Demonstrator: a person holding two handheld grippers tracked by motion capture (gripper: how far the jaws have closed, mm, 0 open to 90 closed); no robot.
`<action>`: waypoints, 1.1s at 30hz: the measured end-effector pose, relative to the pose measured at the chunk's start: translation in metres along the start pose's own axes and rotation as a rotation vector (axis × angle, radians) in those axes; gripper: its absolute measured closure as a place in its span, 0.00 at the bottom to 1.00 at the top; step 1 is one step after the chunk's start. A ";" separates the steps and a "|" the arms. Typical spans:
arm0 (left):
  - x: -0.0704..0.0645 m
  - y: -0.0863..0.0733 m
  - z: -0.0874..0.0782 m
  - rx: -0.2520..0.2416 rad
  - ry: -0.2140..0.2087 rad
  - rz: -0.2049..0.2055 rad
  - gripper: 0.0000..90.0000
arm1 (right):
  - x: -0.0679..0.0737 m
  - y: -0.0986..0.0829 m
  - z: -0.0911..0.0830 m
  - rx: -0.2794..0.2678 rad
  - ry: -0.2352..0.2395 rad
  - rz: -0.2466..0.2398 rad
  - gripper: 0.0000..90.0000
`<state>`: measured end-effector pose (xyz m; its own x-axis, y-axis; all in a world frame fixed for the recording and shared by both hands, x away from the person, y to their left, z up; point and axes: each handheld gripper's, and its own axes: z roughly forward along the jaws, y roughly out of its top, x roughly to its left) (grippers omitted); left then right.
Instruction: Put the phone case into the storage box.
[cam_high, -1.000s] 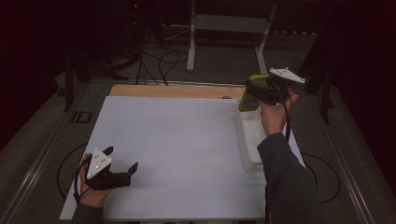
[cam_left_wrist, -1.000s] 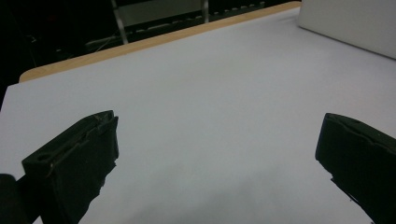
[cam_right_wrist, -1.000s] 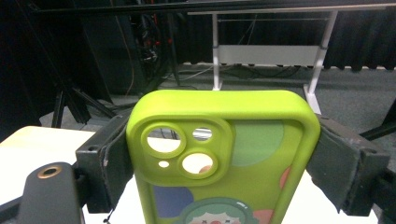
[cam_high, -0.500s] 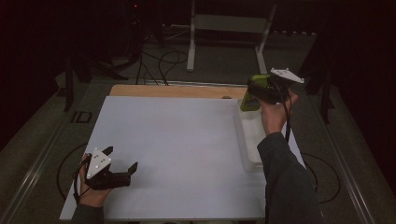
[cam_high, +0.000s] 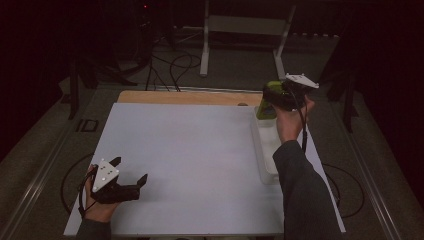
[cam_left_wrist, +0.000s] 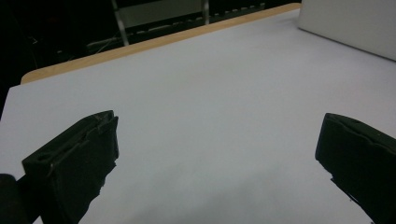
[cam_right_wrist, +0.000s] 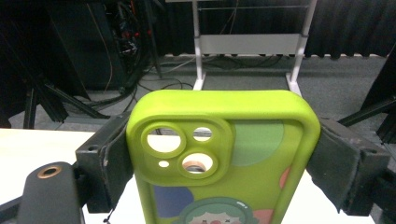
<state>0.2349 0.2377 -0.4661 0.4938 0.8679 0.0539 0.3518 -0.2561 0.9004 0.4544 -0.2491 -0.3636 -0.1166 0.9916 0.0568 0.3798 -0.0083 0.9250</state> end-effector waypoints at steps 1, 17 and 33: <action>0.000 0.000 0.000 0.000 0.000 0.001 0.00 | 0.000 0.000 0.000 0.000 0.000 0.000 0.18; 0.000 0.000 0.000 -0.001 0.002 0.002 0.00 | -0.003 -0.006 0.015 0.022 -0.032 0.010 0.18; 0.001 0.000 -0.002 -0.006 0.007 0.000 0.00 | -0.015 -0.012 0.025 0.042 -0.056 0.017 0.18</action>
<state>0.2342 0.2392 -0.4653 0.4880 0.8710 0.0570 0.3473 -0.2536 0.9028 0.4748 -0.2606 -0.3855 -0.0589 0.9970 0.0503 0.4200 -0.0209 0.9073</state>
